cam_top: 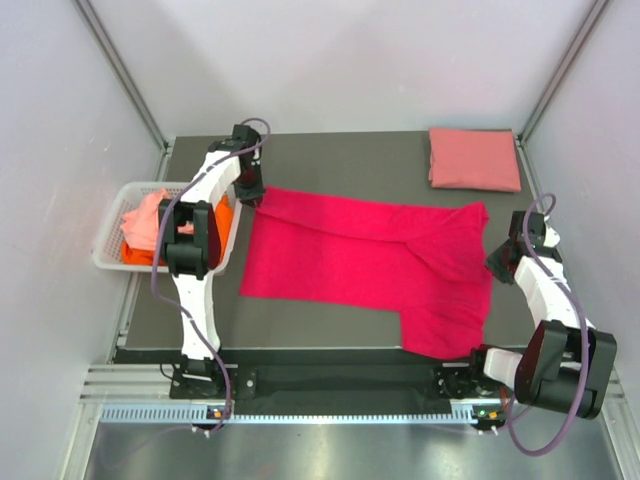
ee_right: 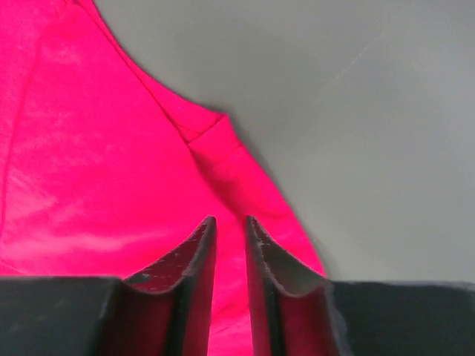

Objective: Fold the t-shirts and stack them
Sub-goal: Fold the tshirt

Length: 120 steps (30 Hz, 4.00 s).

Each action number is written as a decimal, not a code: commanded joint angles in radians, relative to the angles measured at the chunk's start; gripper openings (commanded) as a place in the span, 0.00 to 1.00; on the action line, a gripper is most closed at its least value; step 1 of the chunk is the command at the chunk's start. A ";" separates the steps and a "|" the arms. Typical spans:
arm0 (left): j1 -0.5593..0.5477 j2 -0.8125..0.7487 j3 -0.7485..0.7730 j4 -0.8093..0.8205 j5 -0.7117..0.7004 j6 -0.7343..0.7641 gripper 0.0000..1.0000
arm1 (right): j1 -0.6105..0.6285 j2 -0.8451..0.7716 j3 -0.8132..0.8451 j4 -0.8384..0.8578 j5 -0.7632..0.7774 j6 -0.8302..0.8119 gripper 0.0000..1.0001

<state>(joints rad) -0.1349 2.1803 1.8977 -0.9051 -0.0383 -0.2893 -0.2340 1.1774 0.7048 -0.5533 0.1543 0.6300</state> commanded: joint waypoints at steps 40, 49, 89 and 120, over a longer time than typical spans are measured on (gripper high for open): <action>-0.089 0.291 0.140 0.248 0.120 -0.096 0.38 | -0.087 0.688 0.440 0.513 -0.427 -0.380 0.27; -0.077 0.289 0.098 0.218 0.052 -0.142 0.38 | -0.103 0.568 0.296 0.527 -0.211 -0.265 0.00; -0.227 -0.293 -0.193 0.333 0.327 -0.211 0.43 | 0.358 0.128 0.274 0.032 -0.029 -0.167 0.13; -0.178 -0.688 -0.417 0.275 0.232 -0.162 0.44 | 0.694 0.409 0.234 -0.002 0.341 -0.150 0.03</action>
<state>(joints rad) -0.3355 1.5249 1.4731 -0.6098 0.2070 -0.4763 0.4496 1.5566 0.9012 -0.5468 0.4309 0.4805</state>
